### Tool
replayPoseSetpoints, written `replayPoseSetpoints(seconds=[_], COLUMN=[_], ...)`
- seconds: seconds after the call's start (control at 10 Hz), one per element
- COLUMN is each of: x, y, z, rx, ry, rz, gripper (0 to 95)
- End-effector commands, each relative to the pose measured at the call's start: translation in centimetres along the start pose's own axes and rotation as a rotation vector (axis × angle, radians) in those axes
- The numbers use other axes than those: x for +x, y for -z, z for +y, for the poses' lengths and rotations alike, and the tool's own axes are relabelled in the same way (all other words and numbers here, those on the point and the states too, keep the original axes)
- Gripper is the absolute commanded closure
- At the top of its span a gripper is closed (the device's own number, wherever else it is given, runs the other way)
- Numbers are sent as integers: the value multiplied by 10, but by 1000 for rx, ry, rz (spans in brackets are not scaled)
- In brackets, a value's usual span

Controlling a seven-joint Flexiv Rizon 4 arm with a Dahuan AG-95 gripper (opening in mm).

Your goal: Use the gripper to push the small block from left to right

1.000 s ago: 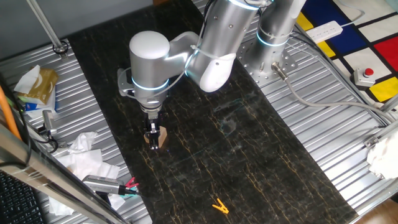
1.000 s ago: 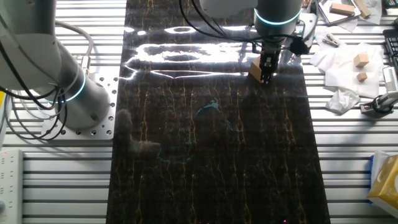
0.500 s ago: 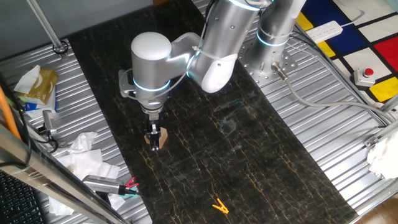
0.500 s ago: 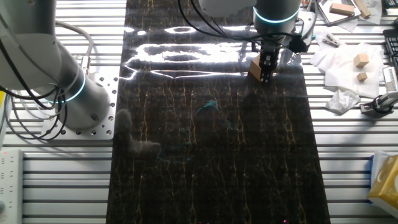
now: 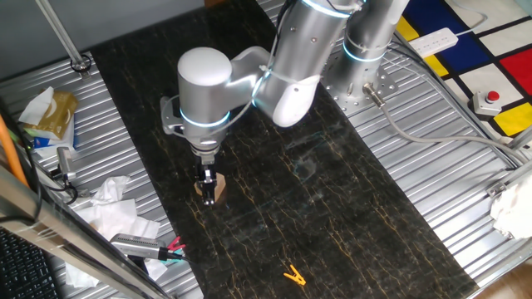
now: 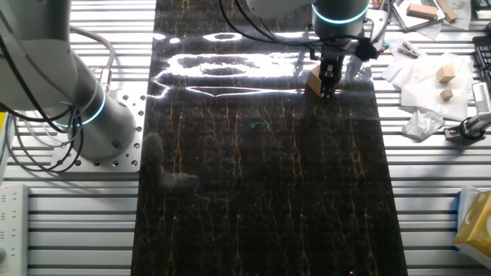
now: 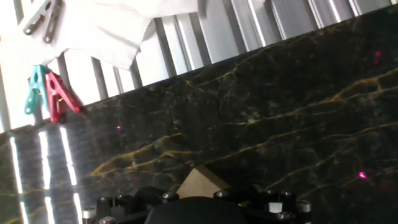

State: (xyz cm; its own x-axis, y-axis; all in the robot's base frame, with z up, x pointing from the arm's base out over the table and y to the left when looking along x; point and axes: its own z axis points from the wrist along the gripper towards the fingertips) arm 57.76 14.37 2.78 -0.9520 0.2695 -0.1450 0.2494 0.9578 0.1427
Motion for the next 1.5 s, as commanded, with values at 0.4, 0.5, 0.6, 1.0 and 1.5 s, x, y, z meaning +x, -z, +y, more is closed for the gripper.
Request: replayPoseSetpoints(seconds=[0.4, 0.5, 0.6, 1.0, 1.5], x=[5, 5, 6, 6, 5], y=[0, 1, 1, 1, 2], z=[7, 12, 15, 25, 34], rx=[3, 3, 3, -1, 0], ry=[0, 0, 0, -1, -1], rz=[-4, -3, -3, -3, 4], gripper=[0, 0, 0, 0, 0])
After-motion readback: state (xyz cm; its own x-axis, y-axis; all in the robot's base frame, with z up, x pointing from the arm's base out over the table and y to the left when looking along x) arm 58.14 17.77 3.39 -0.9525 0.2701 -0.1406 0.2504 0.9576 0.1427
